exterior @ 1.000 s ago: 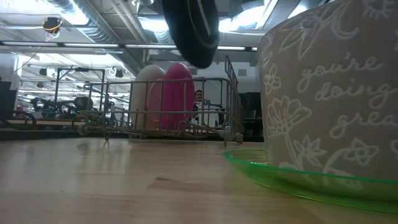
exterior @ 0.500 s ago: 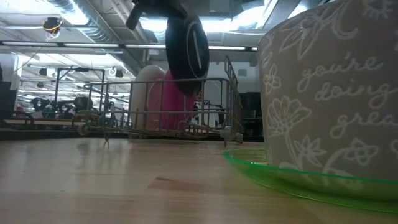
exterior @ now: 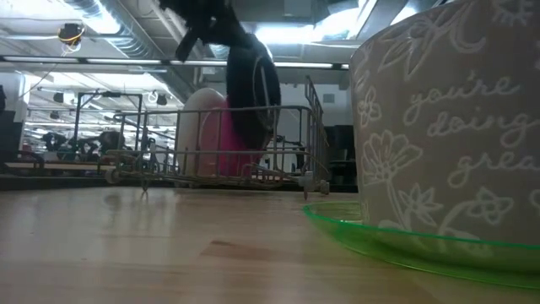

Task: Sort dishes
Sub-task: Put the red plate in the dish rack

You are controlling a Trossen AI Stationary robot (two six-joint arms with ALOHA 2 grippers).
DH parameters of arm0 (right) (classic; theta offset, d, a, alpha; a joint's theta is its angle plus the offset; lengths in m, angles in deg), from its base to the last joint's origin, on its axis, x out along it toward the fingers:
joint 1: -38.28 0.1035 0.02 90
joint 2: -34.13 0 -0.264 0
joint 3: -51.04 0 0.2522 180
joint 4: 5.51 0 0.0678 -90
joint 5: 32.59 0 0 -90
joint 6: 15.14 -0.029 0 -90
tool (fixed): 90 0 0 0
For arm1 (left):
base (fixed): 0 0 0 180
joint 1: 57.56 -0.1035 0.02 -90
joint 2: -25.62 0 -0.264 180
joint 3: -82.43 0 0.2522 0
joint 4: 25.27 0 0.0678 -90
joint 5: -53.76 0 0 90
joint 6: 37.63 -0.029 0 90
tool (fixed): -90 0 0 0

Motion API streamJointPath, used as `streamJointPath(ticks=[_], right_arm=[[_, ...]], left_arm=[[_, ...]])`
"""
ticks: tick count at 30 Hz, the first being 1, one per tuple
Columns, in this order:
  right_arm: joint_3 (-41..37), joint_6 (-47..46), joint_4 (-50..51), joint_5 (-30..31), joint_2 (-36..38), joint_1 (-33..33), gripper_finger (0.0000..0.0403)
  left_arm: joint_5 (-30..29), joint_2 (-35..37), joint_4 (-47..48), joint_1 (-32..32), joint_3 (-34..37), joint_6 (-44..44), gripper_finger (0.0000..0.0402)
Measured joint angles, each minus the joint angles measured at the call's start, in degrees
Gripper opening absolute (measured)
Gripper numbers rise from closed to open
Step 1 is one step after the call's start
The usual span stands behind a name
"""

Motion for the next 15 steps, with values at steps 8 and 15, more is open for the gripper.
streamJointPath(ticks=[8,15], right_arm=[[-0.01,0.02,0.00,0.00,0.00,0.02,0.0198],[-0.01,0.04,0.00,0.07,0.00,0.02,0.0198]], left_arm=[[1.61,0.00,-0.34,-2.18,2.67,1.95,0.0000],[3.82,0.09,-1.01,-4.21,5.12,5.05,0.0000]])
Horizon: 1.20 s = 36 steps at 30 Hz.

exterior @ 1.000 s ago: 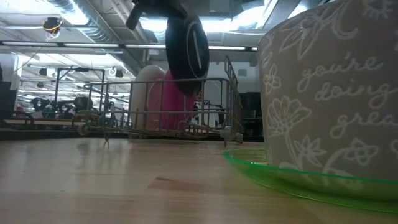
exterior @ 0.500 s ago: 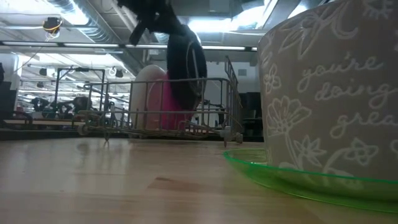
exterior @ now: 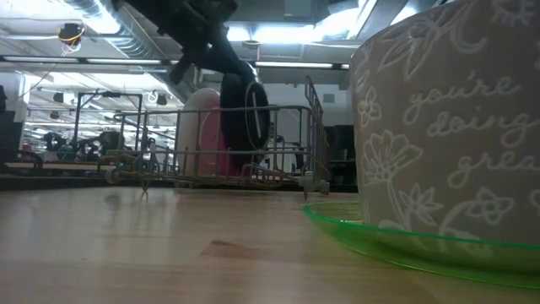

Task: Sort dishes
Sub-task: Put the red plate in the dish rack

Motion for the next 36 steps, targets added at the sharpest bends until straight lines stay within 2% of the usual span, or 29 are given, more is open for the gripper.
streamJointPath(ticks=[7,21,36], right_arm=[[0.01,0.02,0.00,0.05,0.00,-0.01,0.0198],[0.01,0.02,0.00,0.13,0.00,0.00,0.0198],[-0.01,0.00,-0.02,0.00,0.00,0.00,0.0198]], left_arm=[[1.19,0.00,-1.75,-1.32,0.07,-2.64,0.0000],[3.58,-4.02,-2.31,-4.42,0.04,-0.02,0.0002],[4.16,-4.81,-1.76,-4.35,-0.03,-2.78,0.0075]])
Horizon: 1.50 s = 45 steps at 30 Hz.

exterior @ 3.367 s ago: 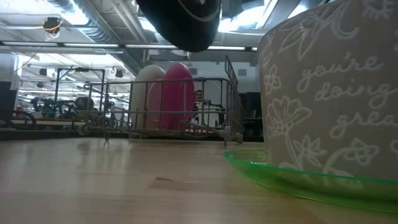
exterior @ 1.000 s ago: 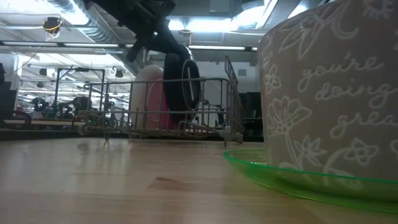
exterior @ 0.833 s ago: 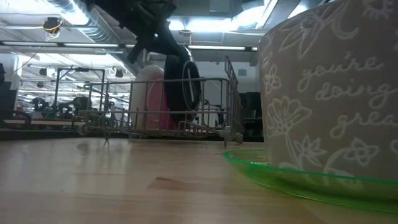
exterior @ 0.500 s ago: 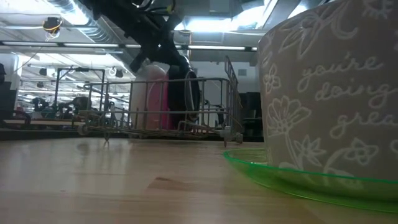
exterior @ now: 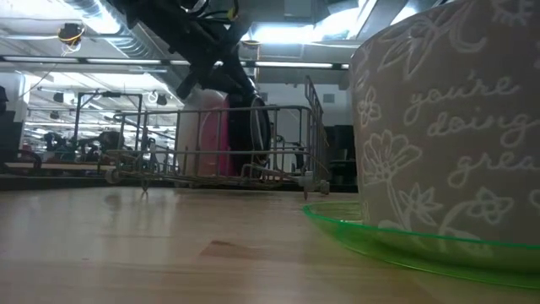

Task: Sort dishes
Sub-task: Put the red plate in the dish rack

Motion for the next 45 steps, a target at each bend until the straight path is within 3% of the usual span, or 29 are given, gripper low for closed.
streamJointPath(ticks=[9,24,32,45], right_arm=[[0.02,-0.02,0.00,-0.02,0.00,-0.02,0.0198],[0.00,-0.13,-0.02,-0.04,0.00,-0.01,0.0198],[0.02,-0.17,-0.02,-0.07,0.00,0.00,0.0198],[0.00,-0.22,-0.02,-0.07,0.00,-0.02,0.0198]], left_arm=[[1.74,0.00,-1.98,1.02,-0.23,-3.39,0.0125],[2.33,0.00,-3.15,3.14,-0.63,-9.32,0.0127],[2.34,0.00,-2.89,3.19,-0.63,-20.82,0.0128],[2.30,0.08,-2.84,4.28,-0.70,-32.14,0.0128]])
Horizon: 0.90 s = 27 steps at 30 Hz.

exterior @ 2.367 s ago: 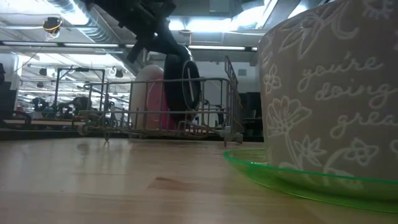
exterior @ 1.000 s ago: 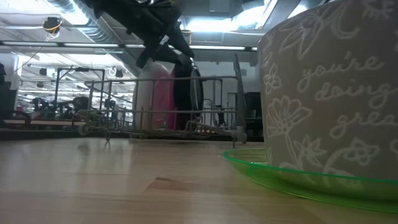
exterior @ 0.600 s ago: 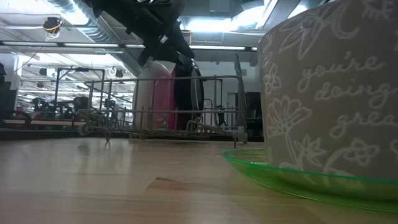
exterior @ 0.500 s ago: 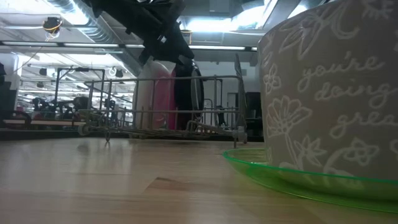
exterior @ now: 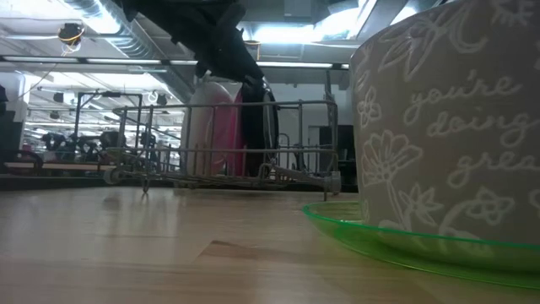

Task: Sort dishes
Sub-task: Put the red plate in the dish rack

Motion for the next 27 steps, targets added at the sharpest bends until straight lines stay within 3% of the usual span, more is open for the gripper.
streamJointPath(ticks=[11,19,27], right_arm=[[0.00,-0.02,0.00,-0.01,0.00,0.02,0.0198],[0.00,-0.02,0.00,-1.18,-0.02,-0.01,0.0198],[0.02,-0.04,0.00,-1.43,-0.02,-0.01,0.0198]], left_arm=[[-0.63,0.32,0.55,0.00,0.00,-7.69,0.0128],[-0.92,4.46,7.71,0.00,-0.13,-0.83,0.0128],[-0.99,7.16,6.87,0.00,-0.11,4.62,0.0127]])
